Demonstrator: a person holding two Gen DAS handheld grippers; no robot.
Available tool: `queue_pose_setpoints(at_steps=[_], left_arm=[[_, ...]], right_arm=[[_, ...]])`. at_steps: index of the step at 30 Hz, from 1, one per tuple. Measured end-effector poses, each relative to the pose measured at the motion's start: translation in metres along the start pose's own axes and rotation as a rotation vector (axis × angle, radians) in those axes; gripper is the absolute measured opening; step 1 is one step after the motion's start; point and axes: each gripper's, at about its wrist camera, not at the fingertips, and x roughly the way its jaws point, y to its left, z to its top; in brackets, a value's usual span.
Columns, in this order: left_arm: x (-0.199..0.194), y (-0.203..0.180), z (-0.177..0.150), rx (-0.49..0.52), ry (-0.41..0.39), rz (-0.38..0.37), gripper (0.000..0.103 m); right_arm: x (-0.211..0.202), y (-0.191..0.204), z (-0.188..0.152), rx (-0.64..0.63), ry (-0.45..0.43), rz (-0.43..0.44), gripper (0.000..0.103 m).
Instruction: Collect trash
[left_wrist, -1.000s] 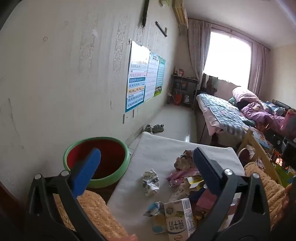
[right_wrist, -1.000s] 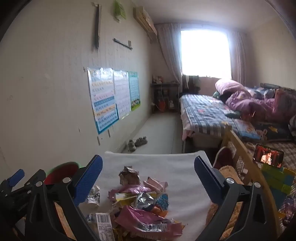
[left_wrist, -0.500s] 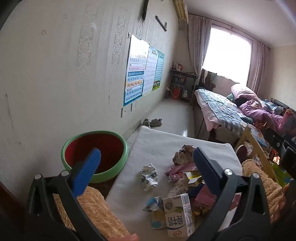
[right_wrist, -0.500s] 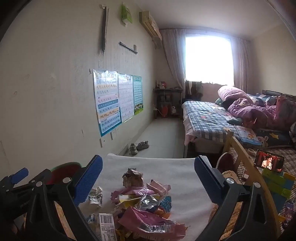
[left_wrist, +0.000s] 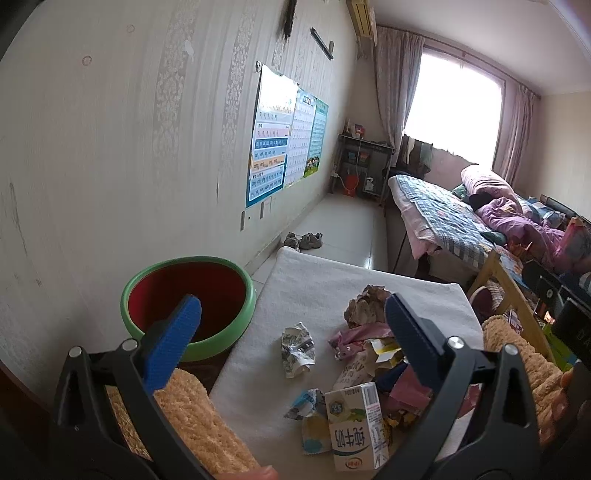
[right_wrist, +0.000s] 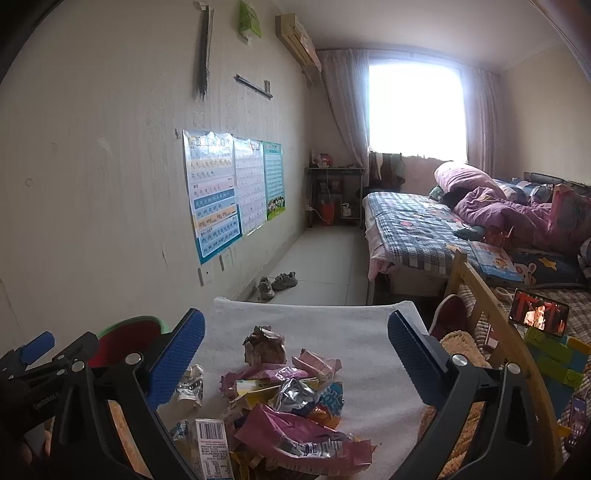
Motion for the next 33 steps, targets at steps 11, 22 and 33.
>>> queue_pose_setpoints(at_steps=[11, 22, 33], left_arm=[[0.0034, 0.0026, -0.0011, -0.006, 0.007, 0.008, 0.098], [0.0062, 0.004, -0.0028, -0.006, 0.016, 0.012, 0.098], [0.0058, 0.0059, -0.0021, -0.008, 0.021, 0.018, 0.098]], right_arm=[[-0.0012, -0.0008, 0.0009, -0.011, -0.002, -0.006, 0.096], [0.0025, -0.0024, 0.0, 0.0, 0.015, -0.008, 0.096], [0.0029, -0.0046, -0.0023, -0.002, 0.023, -0.011, 0.096]])
